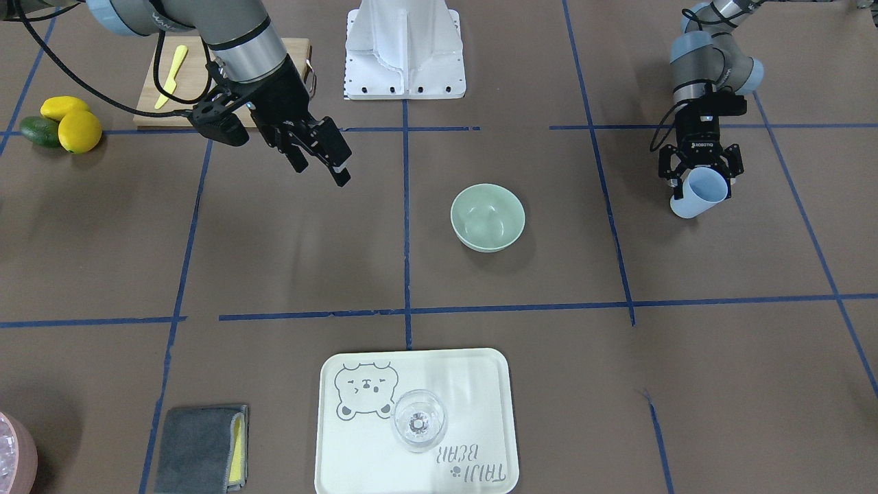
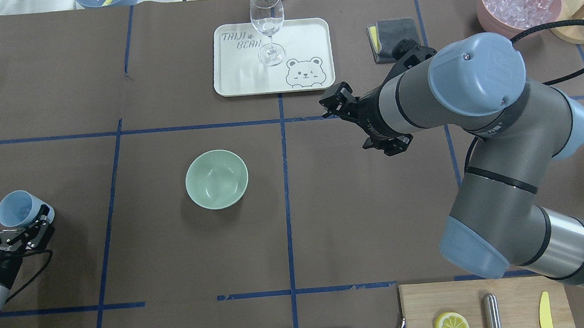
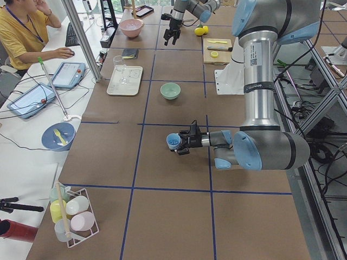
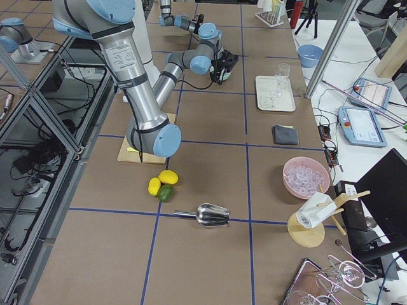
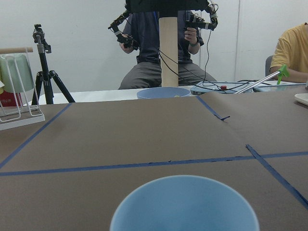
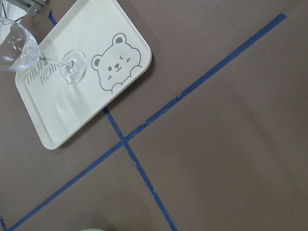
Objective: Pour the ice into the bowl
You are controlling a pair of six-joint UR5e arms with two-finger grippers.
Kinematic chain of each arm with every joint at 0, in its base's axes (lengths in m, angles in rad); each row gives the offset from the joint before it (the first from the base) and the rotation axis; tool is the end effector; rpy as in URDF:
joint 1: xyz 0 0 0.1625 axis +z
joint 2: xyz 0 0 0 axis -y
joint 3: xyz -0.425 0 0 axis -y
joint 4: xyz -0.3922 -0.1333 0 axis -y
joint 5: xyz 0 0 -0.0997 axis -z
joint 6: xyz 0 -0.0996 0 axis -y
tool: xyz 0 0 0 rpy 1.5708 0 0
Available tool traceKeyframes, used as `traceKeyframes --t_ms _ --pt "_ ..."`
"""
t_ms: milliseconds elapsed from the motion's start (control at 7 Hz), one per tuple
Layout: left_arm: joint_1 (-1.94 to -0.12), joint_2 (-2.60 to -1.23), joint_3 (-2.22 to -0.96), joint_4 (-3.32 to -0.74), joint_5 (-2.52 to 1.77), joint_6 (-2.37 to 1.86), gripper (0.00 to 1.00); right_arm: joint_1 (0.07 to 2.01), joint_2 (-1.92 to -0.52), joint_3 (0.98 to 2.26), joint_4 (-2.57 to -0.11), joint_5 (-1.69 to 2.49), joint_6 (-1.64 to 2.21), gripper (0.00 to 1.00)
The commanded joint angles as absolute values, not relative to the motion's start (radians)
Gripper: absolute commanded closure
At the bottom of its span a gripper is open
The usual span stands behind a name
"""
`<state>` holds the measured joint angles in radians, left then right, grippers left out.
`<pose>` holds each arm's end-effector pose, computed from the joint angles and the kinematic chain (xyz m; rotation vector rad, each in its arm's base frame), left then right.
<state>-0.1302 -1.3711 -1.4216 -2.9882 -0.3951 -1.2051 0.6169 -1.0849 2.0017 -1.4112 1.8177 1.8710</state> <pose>0.3335 -0.2708 0.6442 1.2410 0.6430 -0.4299 -0.4014 -0.4183 0.1851 -0.0520 -1.1165 0.6897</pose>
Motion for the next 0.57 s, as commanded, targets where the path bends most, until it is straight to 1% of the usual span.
traceKeyframes --t_ms 0,143,429 --pt "-0.155 -1.403 -1.394 -2.985 -0.413 -1.2 0.08 0.618 -1.085 2.0 -1.411 1.818 1.87 0.0" --pt "-0.161 -1.404 -1.39 -2.985 -0.414 -1.2 0.14 0.617 -1.083 2.002 -1.411 1.818 1.87 0.0" --pt "-0.164 -1.405 -1.39 -2.987 -0.419 -1.2 0.71 0.618 -1.085 2.002 -1.411 1.818 1.87 0.0"
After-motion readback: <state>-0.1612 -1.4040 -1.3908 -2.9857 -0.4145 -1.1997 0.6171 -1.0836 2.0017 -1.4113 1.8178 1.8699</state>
